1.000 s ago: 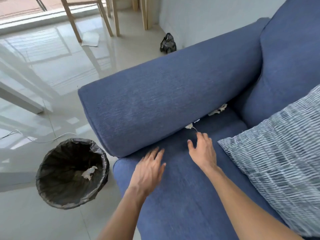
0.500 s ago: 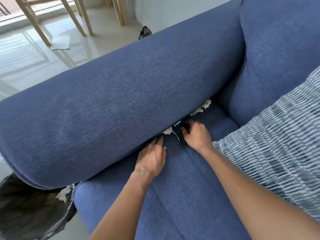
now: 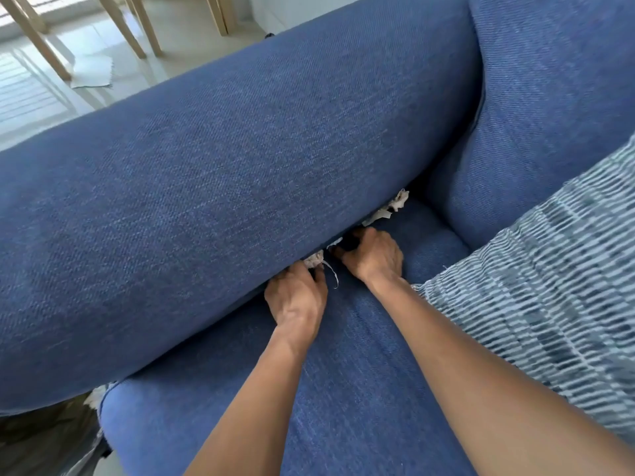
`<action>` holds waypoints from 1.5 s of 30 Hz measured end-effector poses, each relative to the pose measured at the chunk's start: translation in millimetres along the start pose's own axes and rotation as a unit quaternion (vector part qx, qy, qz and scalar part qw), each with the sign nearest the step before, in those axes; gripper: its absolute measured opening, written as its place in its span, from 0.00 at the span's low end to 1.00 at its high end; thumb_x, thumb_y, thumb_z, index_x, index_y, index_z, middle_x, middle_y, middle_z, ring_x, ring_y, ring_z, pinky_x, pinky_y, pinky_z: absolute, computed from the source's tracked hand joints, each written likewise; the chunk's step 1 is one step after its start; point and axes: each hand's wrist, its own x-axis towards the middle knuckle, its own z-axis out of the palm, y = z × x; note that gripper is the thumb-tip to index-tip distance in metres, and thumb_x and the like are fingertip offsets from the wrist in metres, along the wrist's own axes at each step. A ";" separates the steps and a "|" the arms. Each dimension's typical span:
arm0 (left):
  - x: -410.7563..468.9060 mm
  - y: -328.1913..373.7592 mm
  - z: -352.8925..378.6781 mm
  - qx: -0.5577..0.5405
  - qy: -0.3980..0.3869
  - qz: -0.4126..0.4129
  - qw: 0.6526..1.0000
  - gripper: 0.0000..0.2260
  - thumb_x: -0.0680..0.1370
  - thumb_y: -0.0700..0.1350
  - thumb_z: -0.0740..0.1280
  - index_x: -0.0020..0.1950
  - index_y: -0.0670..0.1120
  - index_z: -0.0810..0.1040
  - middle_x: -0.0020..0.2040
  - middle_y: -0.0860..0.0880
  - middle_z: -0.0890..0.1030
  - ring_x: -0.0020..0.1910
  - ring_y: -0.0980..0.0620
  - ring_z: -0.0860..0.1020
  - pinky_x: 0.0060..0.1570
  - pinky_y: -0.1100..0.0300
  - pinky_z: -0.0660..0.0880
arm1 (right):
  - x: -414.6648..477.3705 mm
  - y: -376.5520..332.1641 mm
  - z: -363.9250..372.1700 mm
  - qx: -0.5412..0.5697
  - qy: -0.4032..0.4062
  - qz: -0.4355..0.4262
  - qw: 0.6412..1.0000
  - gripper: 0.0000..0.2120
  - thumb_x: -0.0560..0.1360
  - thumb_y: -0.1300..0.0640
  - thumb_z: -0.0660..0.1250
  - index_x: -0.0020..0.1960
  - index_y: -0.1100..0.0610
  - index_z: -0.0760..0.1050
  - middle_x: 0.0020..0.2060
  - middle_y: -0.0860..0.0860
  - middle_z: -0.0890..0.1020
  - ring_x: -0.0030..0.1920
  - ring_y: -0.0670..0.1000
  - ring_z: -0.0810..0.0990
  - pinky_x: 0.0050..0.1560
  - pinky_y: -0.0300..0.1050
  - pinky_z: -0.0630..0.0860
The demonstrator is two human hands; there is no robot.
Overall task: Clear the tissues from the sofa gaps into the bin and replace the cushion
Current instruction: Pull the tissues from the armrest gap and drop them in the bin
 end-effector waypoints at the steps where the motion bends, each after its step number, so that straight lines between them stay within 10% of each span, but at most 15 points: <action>1: -0.2 -0.6 2.1 0.001 0.010 0.004 1.000 0.21 0.80 0.58 0.60 0.57 0.42 0.78 0.54 0.42 0.82 0.55 0.42 0.80 0.52 0.53 0.74 | 2.5 0.2 -0.1 -0.002 0.001 0.000 1.000 0.22 0.70 0.36 0.71 0.57 0.49 0.83 0.53 0.55 0.85 0.56 0.59 0.83 0.50 0.48 0.78; 15: 3.4 22.4 21.1 -0.174 0.093 -0.207 0.958 0.23 0.70 0.64 0.71 0.49 0.45 0.84 0.46 0.43 0.84 0.46 0.42 0.83 0.43 0.54 0.77 | 14.0 3.8 11.2 0.068 0.034 0.026 0.997 0.14 0.69 0.41 0.74 0.52 0.45 0.84 0.52 0.49 0.86 0.55 0.54 0.83 0.52 0.45 0.79; 37: -15.4 -8.9 16.0 -0.433 0.123 -0.127 0.884 0.10 0.63 0.48 0.81 0.36 0.46 0.82 0.33 0.54 0.83 0.34 0.56 0.81 0.47 0.61 0.78 | -2.1 7.3 11.8 0.212 0.029 0.022 0.977 0.12 0.68 0.49 0.77 0.50 0.51 0.86 0.48 0.49 0.87 0.49 0.49 0.85 0.53 0.46 0.80; 45: -21.2 -21.5 9.7 -0.477 0.088 -0.107 0.868 0.09 0.63 0.43 0.81 0.38 0.44 0.83 0.36 0.53 0.85 0.36 0.57 0.83 0.47 0.61 0.79 | -13.9 6.3 11.0 0.293 0.041 0.028 0.955 0.08 0.65 0.50 0.78 0.34 0.52 0.81 0.32 0.46 0.83 0.34 0.47 0.80 0.41 0.44 0.78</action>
